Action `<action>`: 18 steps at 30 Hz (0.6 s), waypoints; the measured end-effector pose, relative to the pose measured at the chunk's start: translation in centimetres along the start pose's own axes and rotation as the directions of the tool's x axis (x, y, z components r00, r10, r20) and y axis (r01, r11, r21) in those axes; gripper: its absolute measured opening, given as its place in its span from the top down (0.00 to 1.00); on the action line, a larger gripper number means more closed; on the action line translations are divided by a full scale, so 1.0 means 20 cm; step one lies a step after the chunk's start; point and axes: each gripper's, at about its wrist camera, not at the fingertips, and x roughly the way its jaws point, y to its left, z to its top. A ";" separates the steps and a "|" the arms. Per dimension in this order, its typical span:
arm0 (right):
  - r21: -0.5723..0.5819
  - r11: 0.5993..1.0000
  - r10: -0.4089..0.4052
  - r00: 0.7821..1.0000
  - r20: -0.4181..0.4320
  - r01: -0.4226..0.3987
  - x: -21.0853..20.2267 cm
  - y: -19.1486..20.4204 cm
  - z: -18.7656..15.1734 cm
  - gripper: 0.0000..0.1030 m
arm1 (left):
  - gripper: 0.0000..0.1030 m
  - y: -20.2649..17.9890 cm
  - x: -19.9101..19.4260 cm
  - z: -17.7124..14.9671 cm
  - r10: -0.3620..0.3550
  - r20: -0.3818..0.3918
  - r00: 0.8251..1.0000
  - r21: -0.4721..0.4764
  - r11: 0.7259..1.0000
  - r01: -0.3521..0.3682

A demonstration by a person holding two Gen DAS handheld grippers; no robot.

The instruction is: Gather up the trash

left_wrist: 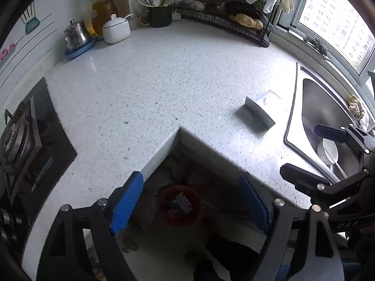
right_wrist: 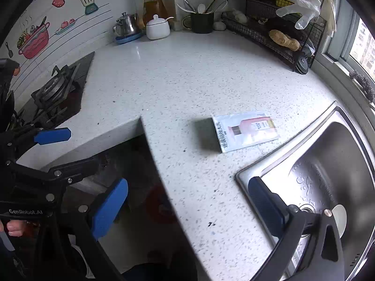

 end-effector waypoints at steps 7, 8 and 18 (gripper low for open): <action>0.001 1.000 0.005 1.000 -0.023 -0.005 0.11 -0.16 0.13 0.01 | 0.19 -0.06 0.14 0.15 0.016 -0.025 1.000 -0.007 1.000 -0.016; -0.003 1.000 0.005 1.000 -0.030 -0.005 0.11 -0.18 0.14 0.01 | 0.19 -0.05 0.16 0.17 0.020 -0.030 0.999 -0.009 1.000 -0.020; -0.085 0.993 0.070 0.993 -0.096 -0.078 0.30 -0.15 0.29 0.36 | 0.12 0.02 0.23 0.25 0.056 -0.072 0.996 -0.058 0.997 -0.060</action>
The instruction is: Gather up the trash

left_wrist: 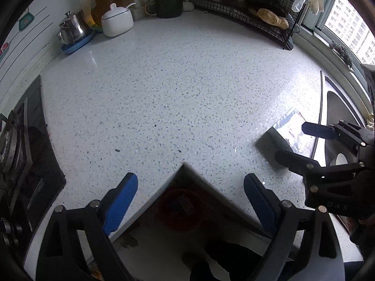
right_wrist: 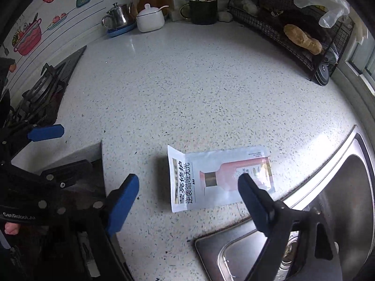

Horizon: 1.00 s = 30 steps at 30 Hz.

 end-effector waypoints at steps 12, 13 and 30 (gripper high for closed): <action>-0.045 0.996 0.074 0.997 -0.035 -0.076 0.07 0.18 0.01 0.99 | 0.12 0.10 -0.05 -0.06 0.003 -0.005 1.000 -0.029 1.000 -0.003; -0.045 0.996 0.080 0.996 -0.028 -0.081 0.06 0.21 0.00 0.99 | 0.12 0.11 -0.06 -0.07 0.003 -0.002 1.000 -0.028 1.000 -0.003; -0.065 0.985 0.159 0.987 -0.015 -0.160 -0.07 0.79 -0.27 0.99 | 0.12 0.40 -0.29 -0.60 0.014 0.011 1.000 -0.057 0.998 -0.013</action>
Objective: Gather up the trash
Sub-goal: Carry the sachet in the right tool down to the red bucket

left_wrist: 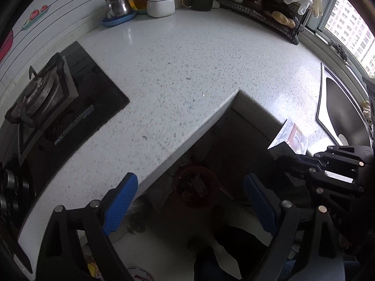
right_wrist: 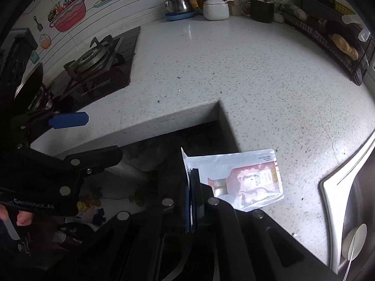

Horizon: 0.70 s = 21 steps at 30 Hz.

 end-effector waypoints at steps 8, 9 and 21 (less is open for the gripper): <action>-0.029 0.999 0.036 0.997 -0.062 -0.038 0.16 0.15 -0.12 0.99 | 0.12 0.11 0.04 -0.29 0.015 -0.060 0.998 -0.037 0.999 -0.017; -0.034 0.998 0.041 0.997 -0.072 -0.044 0.17 0.16 -0.14 0.99 | 0.12 0.13 0.05 -0.32 0.014 -0.066 0.998 -0.047 0.999 -0.017; -0.078 0.994 0.062 0.991 -0.117 -0.072 0.48 0.21 -0.18 0.99 | 0.12 0.18 0.25 -0.48 0.020 -0.099 0.995 -0.134 0.990 -0.033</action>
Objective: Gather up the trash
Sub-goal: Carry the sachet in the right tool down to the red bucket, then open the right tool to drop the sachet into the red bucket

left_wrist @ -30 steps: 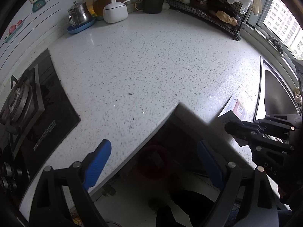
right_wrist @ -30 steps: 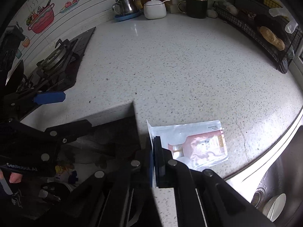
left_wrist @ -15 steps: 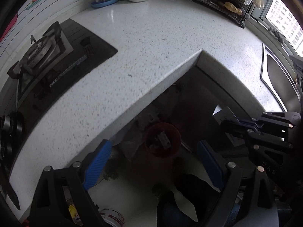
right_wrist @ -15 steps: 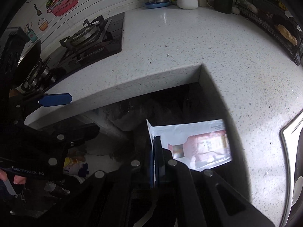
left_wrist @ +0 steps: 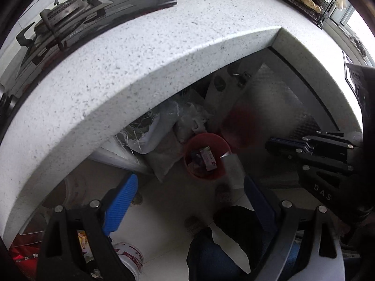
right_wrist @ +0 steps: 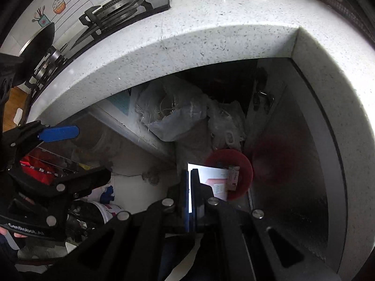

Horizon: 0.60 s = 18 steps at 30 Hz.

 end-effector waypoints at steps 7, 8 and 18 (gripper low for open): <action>-0.078 0.996 -0.034 0.999 -0.003 0.034 0.09 -0.08 -0.02 0.99 | 0.12 0.00 0.06 -0.01 0.014 -0.006 1.000 -0.043 0.999 -0.014; -0.075 0.997 -0.029 1.000 -0.008 0.029 0.09 -0.09 -0.03 0.99 | 0.12 0.00 0.06 -0.01 0.017 -0.011 1.000 -0.051 0.999 -0.017; -0.037 0.999 -0.021 1.000 -0.013 0.020 -0.02 -0.11 -0.04 0.99 | 0.12 0.00 -0.01 0.03 0.014 0.000 1.000 -0.046 0.999 -0.014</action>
